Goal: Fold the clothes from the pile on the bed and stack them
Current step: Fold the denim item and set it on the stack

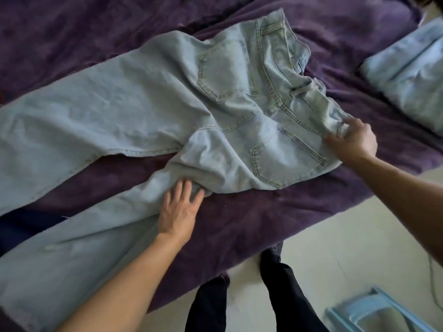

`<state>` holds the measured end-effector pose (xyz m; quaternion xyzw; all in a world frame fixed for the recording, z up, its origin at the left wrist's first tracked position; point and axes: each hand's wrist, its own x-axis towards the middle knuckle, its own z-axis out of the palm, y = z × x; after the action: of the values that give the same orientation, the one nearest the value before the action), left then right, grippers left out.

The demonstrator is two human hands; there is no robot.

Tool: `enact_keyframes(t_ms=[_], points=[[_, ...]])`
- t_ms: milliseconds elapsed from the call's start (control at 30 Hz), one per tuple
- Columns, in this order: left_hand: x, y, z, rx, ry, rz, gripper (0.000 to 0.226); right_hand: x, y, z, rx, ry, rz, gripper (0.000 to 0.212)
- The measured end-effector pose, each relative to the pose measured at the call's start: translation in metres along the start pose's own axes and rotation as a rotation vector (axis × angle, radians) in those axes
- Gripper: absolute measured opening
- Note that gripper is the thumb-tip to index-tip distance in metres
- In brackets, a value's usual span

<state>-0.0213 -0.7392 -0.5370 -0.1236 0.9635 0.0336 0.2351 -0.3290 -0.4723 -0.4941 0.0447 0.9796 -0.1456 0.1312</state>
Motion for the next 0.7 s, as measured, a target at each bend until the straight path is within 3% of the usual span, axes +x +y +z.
enact_keyframes(t_ms=[100, 200, 333, 400, 500, 533, 600, 700], points=[[0.005, -0.003, -0.002, -0.009, 0.004, -0.005, 0.074, 0.013, 0.004, -0.004, -0.063, 0.023, -0.182, 0.043], [0.002, -0.003, -0.02, -0.081, 0.035, -0.075, 0.077, 0.032, 0.025, -0.042, -0.157, 0.122, -0.221, 0.048], [-0.026, -0.001, -0.053, -0.102, 0.098, -0.11, 0.077, 0.062, 0.035, -0.104, -0.073, 0.207, -0.176, 0.051], [-0.037, 0.008, -0.067, -0.129, -0.054, -0.164, 0.072, 0.076, 0.024, -0.124, -0.014, 0.187, -0.174, 0.047], [-0.037, 0.022, -0.084, -0.16, -0.47, -0.288, 0.055, 0.092, 0.01, -0.134, 0.029, 0.054, -0.154, 0.037], [-0.036, 0.027, -0.085, -0.157, -0.512, -0.295, 0.05, 0.095, 0.01, -0.131, 0.007, 0.028, -0.152, 0.037], [-0.034, 0.044, -0.08, -0.131, -0.375, -0.242, 0.043, 0.089, 0.015, -0.123, -0.095, 0.034, -0.214, 0.038], [-0.032, 0.09, -0.063, -0.158, 0.132, -0.008, 0.026, 0.059, 0.041, -0.099, -0.115, 0.202, -0.652, 0.024]])
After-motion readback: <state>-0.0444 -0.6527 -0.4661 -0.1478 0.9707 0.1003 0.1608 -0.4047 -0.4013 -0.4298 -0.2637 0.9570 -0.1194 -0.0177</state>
